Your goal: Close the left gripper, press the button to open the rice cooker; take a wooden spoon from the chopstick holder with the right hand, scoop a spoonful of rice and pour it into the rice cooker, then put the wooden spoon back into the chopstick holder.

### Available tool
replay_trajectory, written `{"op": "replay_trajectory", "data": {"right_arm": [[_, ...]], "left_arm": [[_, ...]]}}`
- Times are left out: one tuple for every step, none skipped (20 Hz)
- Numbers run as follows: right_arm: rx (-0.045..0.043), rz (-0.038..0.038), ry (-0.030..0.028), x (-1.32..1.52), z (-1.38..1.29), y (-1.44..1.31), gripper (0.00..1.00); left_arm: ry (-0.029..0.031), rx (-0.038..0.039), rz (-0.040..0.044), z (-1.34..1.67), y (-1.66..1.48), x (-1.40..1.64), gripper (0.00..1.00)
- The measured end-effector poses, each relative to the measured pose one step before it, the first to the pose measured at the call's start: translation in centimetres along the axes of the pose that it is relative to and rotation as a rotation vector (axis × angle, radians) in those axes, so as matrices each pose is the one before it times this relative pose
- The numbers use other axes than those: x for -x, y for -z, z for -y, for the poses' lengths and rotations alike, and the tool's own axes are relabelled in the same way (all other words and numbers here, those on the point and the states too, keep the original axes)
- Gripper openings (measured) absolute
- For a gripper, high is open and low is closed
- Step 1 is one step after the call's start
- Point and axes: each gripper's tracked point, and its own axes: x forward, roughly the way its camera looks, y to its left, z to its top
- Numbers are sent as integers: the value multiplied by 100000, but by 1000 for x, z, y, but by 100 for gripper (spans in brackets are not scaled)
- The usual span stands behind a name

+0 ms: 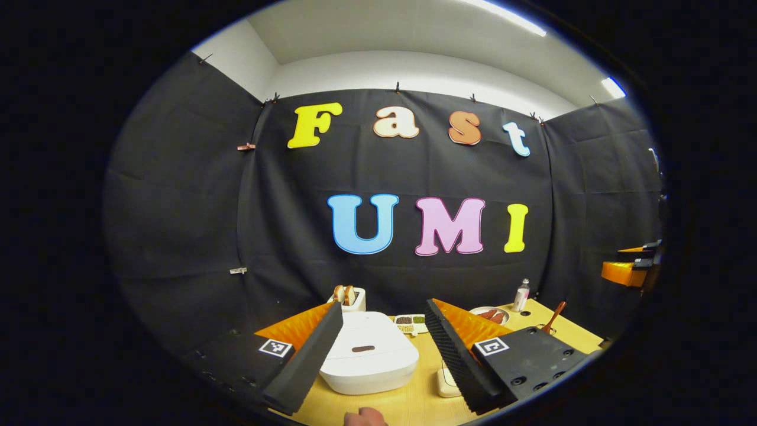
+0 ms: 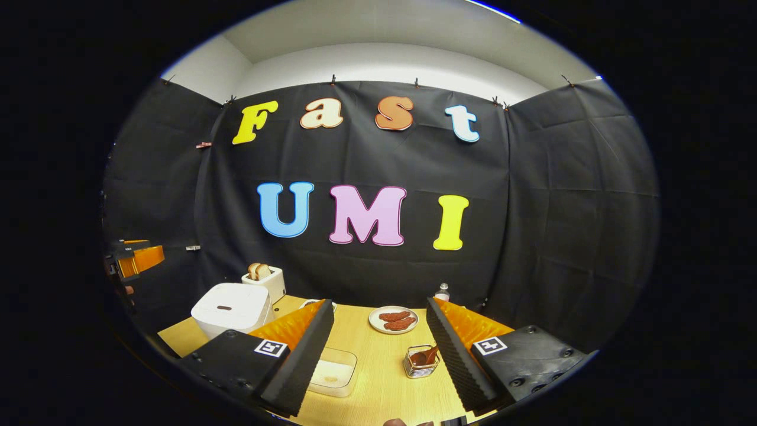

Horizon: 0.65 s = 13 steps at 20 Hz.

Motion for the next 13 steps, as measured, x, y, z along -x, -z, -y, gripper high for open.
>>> {"op": "replay_trajectory", "data": {"right_arm": [[56, 96, -40, 49, 107, -30, 98], [180, 57, 142, -5, 144, 74, 98], [27, -124, 38, 1, 126, 55, 98], [0, -133, -94, -4, 56, 44, 98], [77, 5, 117, -38, 183, -2, 98], [115, 184, 55, -26, 85, -82, 98], [49, 253, 17, 36, 149, -134, 98], [9, 367, 123, -98, 31, -130, 98], [-63, 290, 107, 67, 117, -90, 98], [-138, 152, 383, 3, 106, 14, 98], [-260, -164, 218, 49, 112, 57, 98], [-222, -54, 388, -59, 108, 45, 98], [25, 330, 220, 65, 100, -41, 98]], "left_arm": [[274, 43, 327, 201, -129, 9, 96], [437, -21, 140, 229, -68, -5, 96], [-71, -197, -128, 25, 75, -44, 96], [85, 227, -167, 102, 44, -24, 96], [77, 794, -237, 72, 69, -37, 96], [-60, 877, -233, 72, 59, 13, 96], [-370, 620, -171, -59, 12, -19, 96], [-345, 228, -57, -70, -45, -37, 96], [46, 120, 169, 68, -29, 11, 96], [412, -165, 297, 133, -115, -31, 96], [301, -355, 146, 75, -21, -152, 96], [319, -172, 142, 68, -71, -50, 96], [409, -10, -22, 138, 6, -126, 96]]}}
